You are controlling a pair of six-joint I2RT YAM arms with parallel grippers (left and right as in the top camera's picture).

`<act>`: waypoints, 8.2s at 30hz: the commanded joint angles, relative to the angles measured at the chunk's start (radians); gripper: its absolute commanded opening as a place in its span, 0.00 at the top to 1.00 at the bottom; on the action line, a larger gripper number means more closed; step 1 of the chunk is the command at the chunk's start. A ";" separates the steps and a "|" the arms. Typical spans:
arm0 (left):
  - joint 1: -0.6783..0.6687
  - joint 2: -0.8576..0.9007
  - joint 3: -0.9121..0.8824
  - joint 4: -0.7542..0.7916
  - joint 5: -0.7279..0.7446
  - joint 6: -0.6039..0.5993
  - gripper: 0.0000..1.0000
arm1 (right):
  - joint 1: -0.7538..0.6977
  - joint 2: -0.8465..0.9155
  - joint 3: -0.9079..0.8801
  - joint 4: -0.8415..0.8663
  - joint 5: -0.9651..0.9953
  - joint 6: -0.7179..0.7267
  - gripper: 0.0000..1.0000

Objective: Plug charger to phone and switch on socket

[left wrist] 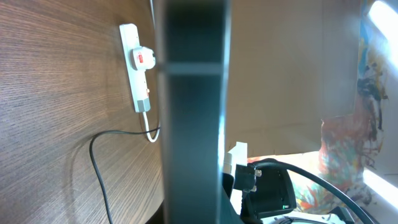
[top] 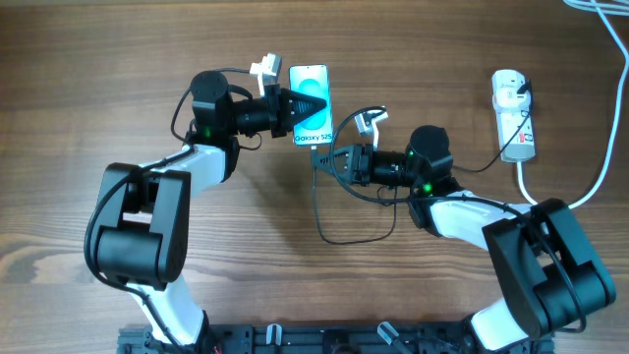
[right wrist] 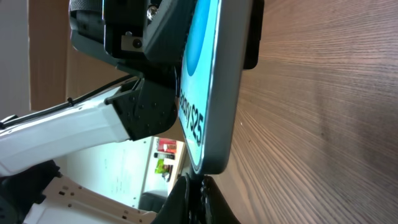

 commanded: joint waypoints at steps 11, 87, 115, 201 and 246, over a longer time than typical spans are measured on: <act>0.001 -0.005 0.011 0.010 0.013 0.001 0.96 | -0.007 -0.013 0.002 0.013 0.008 -0.016 0.96; -0.025 -0.005 0.011 0.010 0.200 -0.032 0.96 | -0.007 -0.013 0.002 0.042 0.249 -0.043 0.96; -0.032 -0.005 0.011 0.010 0.280 0.005 0.96 | -0.070 -0.013 0.003 0.089 0.265 0.010 0.96; -0.089 0.190 0.347 -1.182 -0.550 0.811 0.96 | -0.079 -0.923 0.003 -1.260 0.377 -0.676 0.00; -0.010 0.029 0.526 -1.749 -0.979 0.864 0.00 | -0.079 -0.923 0.060 -1.367 0.463 -0.678 0.00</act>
